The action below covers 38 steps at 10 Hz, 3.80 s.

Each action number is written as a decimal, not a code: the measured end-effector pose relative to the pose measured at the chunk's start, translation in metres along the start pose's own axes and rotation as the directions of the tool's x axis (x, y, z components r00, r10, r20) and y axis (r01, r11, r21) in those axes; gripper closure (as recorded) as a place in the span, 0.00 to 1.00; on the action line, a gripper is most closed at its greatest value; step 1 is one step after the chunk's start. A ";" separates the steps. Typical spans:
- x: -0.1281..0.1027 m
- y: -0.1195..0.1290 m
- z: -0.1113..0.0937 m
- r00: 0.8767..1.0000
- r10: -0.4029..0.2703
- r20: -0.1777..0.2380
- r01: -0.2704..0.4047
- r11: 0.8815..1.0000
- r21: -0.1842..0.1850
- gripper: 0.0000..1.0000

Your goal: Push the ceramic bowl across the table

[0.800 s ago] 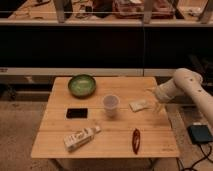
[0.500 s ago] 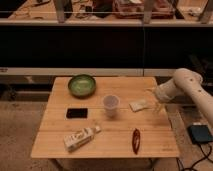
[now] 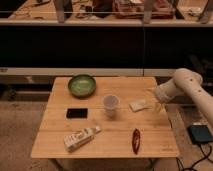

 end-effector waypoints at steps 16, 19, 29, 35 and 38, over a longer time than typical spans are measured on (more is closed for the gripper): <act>-0.054 -0.109 -0.017 0.978 -0.207 -0.016 0.206 0.957 0.207 0.20; -0.144 -0.180 -0.013 0.902 -0.431 -0.003 0.406 0.848 0.339 0.20; -0.201 -0.234 0.008 0.793 -0.608 -0.041 0.562 0.704 0.434 0.50; -0.279 -0.250 0.096 0.536 -0.843 0.050 0.744 0.500 0.443 1.00; -0.306 -0.247 0.137 0.405 -0.907 0.112 0.835 0.417 0.359 1.00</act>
